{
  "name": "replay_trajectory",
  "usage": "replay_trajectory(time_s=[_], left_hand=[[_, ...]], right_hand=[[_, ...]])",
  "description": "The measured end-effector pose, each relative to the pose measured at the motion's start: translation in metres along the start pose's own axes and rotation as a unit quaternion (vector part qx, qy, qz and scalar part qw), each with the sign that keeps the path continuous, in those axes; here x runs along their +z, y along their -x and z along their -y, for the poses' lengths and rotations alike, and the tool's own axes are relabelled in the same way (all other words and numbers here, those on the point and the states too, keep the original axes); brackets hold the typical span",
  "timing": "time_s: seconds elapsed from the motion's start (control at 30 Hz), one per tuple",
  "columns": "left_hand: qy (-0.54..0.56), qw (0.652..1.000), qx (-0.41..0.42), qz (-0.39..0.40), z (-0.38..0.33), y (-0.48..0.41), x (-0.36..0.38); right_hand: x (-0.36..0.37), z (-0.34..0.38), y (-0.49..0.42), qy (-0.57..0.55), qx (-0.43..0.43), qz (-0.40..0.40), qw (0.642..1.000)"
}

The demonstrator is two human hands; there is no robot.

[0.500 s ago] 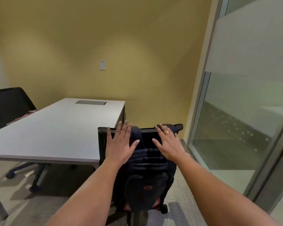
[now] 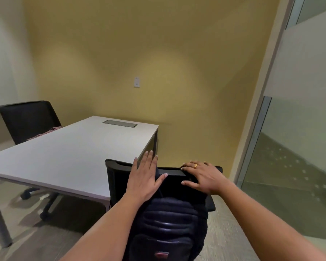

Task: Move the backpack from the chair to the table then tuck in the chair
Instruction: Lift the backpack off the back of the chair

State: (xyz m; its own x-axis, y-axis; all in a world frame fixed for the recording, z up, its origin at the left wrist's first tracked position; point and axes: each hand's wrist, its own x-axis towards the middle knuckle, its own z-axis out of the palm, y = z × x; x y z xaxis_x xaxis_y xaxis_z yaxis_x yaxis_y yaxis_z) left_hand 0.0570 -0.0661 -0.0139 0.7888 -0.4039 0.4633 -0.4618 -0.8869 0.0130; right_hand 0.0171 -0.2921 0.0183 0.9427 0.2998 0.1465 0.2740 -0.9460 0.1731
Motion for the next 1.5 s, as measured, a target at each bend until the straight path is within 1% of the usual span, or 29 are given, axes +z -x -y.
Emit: replay_trajectory(time_s=[0.07,0.2,0.3,0.4,0.5,0.6,0.67,0.8,0.87,0.9,0.97,1.07,1.1,1.2,1.27,1.33,1.37,1.47,1.5], left_hand=[[0.003,1.0,-0.016,-0.003,-0.006,-0.002,0.006],[-0.012,0.999,-0.039,-0.021,-0.012,-0.003,0.009],[-0.014,0.998,-0.031,-0.045,-0.014,0.0,0.004],[-0.01,0.997,-0.028,-0.075,-0.015,0.0,0.006],[-0.01,0.995,-0.028,-0.095,-0.015,-0.001,0.011],[-0.019,0.995,-0.026,-0.096,-0.015,-0.002,0.015],[-0.025,0.995,-0.03,-0.091,-0.015,-0.003,0.015],[-0.031,0.996,-0.041,-0.075,-0.017,-0.002,0.012],[-0.032,0.996,-0.045,-0.073,-0.018,-0.001,0.011],[-0.032,0.996,-0.048,-0.071,-0.019,-0.002,0.01],[-0.033,0.996,-0.052,-0.064,-0.02,-0.002,0.01],[-0.031,0.996,-0.057,-0.059,-0.019,-0.002,0.01],[-0.029,0.996,-0.058,-0.057,-0.019,-0.002,0.011],[-0.021,0.997,-0.064,-0.049,-0.019,-0.002,0.01],[-0.021,0.997,-0.064,-0.047,-0.019,-0.003,0.01],[-0.02,0.997,-0.061,-0.051,-0.019,-0.003,0.01],[-0.017,0.997,-0.059,-0.054,-0.019,-0.004,0.01],[-0.016,0.996,-0.061,-0.056,-0.019,-0.004,0.01],[-0.015,0.997,-0.063,-0.053,-0.019,-0.004,0.01]], right_hand=[[-0.001,-0.01,-0.003,0.016,-0.045,-0.004,0.999],[-0.002,-0.03,-0.01,-0.019,-0.128,0.019,0.991],[-0.002,-0.045,-0.015,-0.054,-0.185,0.015,0.981],[0.005,-0.054,-0.019,-0.084,-0.221,0.003,0.972],[0.013,-0.057,-0.021,-0.1,-0.232,-0.034,0.967],[0.018,-0.057,-0.02,-0.097,-0.234,-0.087,0.963],[0.022,-0.057,-0.019,-0.074,-0.226,-0.126,0.963],[0.029,-0.054,-0.014,0.001,-0.181,-0.217,0.959],[0.03,-0.052,-0.012,0.029,-0.168,-0.237,0.956],[0.029,-0.054,-0.01,0.029,-0.169,-0.233,0.957],[0.027,-0.062,-0.009,0.003,-0.191,-0.192,0.963],[0.022,-0.084,-0.009,-0.076,-0.231,-0.08,0.967],[0.02,-0.091,-0.01,-0.093,-0.245,-0.056,0.963],[0.016,-0.103,-0.016,-0.103,-0.279,-0.034,0.954],[0.016,-0.102,-0.02,-0.109,-0.281,-0.033,0.953],[0.019,-0.099,-0.021,-0.111,-0.281,-0.061,0.951],[0.022,-0.097,-0.021,-0.101,-0.28,-0.089,0.951],[0.027,-0.092,-0.018,-0.013,-0.256,-0.201,0.945],[0.028,-0.09,-0.017,0.016,-0.242,-0.226,0.943]])
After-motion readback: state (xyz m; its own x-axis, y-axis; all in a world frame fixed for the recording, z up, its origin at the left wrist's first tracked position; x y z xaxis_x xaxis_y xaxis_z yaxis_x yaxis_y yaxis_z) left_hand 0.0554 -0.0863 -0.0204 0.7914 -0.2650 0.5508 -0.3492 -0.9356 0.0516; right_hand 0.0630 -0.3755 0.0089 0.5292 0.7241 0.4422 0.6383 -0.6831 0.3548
